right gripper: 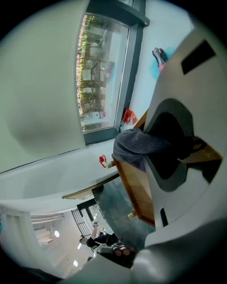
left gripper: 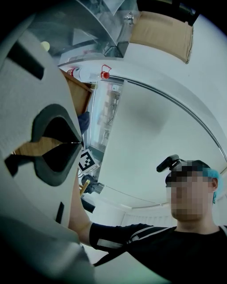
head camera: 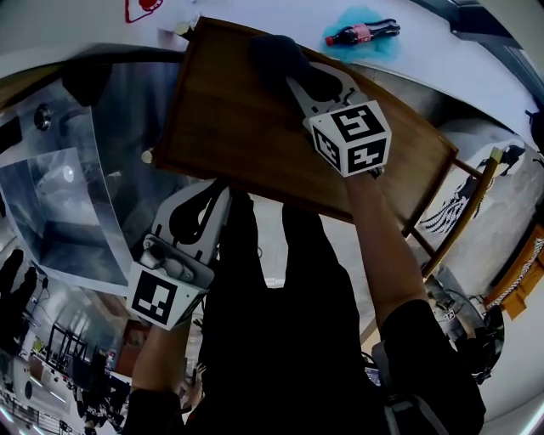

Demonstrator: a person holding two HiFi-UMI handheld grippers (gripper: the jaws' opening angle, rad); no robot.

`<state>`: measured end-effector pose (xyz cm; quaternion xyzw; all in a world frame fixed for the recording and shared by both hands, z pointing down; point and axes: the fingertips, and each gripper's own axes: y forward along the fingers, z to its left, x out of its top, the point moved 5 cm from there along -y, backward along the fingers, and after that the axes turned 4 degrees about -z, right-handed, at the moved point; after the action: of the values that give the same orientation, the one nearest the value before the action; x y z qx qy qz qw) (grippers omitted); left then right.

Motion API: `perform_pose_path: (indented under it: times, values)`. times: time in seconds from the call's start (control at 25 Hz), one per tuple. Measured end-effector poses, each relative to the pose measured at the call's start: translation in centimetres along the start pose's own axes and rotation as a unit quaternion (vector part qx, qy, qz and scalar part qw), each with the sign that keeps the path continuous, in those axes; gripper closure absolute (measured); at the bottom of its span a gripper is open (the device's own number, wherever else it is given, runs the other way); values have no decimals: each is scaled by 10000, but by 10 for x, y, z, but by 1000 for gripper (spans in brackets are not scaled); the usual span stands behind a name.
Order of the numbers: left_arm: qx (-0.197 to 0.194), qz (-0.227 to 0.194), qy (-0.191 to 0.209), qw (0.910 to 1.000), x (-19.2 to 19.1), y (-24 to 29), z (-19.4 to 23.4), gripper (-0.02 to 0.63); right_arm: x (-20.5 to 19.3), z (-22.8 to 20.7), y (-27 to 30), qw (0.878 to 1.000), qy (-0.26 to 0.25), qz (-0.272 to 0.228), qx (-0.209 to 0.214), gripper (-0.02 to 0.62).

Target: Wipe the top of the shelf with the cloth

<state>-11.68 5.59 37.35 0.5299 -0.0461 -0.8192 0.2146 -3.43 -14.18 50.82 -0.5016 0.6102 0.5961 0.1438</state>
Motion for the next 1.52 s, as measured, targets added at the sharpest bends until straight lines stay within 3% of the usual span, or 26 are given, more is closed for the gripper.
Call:
perform_pose_path:
  times: [1.52]
  values:
    - [-1015, 438, 307, 9934, -20, 79, -104, 581, -80, -95, -149, 9910, 710, -96, -1131, 502]
